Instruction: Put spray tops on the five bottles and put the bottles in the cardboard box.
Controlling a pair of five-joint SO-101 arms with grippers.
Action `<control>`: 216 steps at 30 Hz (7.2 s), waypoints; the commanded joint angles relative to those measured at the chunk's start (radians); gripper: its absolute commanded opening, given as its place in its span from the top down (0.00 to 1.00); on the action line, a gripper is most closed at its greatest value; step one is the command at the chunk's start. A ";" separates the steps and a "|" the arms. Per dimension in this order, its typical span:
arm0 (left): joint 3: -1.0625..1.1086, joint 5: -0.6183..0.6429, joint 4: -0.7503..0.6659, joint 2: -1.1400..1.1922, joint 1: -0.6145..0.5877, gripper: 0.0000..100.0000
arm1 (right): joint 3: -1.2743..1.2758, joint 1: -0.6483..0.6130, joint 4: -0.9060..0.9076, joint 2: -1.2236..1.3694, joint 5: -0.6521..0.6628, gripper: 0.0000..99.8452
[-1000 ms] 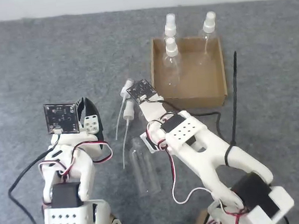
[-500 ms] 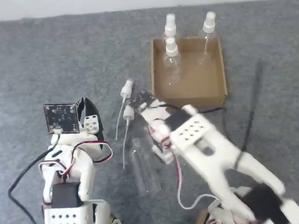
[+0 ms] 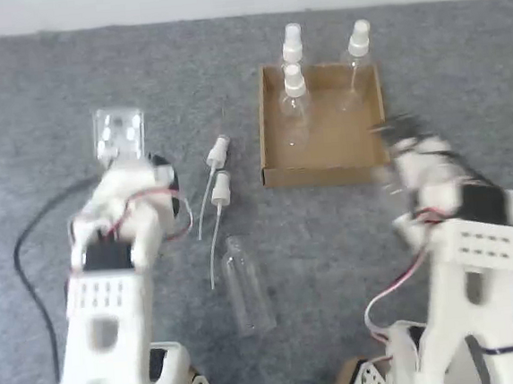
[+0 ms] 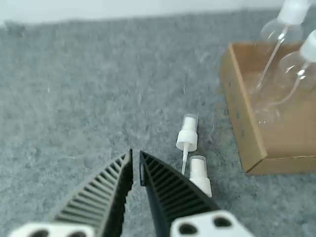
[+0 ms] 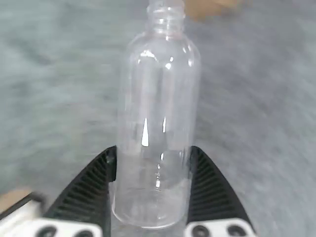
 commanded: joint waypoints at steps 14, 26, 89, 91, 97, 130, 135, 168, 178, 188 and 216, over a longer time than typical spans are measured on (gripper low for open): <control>-1.136 -0.087 0.325 1.192 0.087 0.85 | 0.080 0.429 -0.539 0.417 0.166 0.99; -1.541 -0.087 0.497 1.528 0.141 0.86 | 0.080 0.440 -0.541 0.469 0.212 0.99; -0.041 -0.140 0.388 -0.058 0.107 0.99 | 0.138 0.420 -0.479 0.461 0.190 0.74; 0.015 -0.140 0.345 -0.081 0.107 0.99 | 0.100 0.394 -0.475 0.461 0.190 0.72; 0.091 -0.144 0.293 -0.101 0.107 0.99 | -0.112 0.275 -0.280 0.475 0.083 0.72; 0.102 -0.141 0.281 -0.097 0.107 0.99 | -1.111 0.463 -0.019 1.302 0.120 0.72; 0.102 -0.141 0.281 -0.097 0.107 0.99 | -1.114 0.470 0.030 1.336 0.178 0.73; -0.346 -0.130 0.373 -0.104 -0.137 0.99 | -0.568 -0.116 -0.107 0.421 -0.279 0.99; -0.694 0.219 0.443 -0.104 -0.135 0.99 | -0.061 -0.751 -0.483 0.002 -0.497 0.99; -0.799 0.296 0.397 -0.104 -0.132 0.99 | 0.226 -0.997 -0.911 0.045 -0.497 0.99; -0.513 0.328 0.057 -0.104 -0.012 0.99 | 0.560 -1.076 -1.257 -0.214 -0.505 0.99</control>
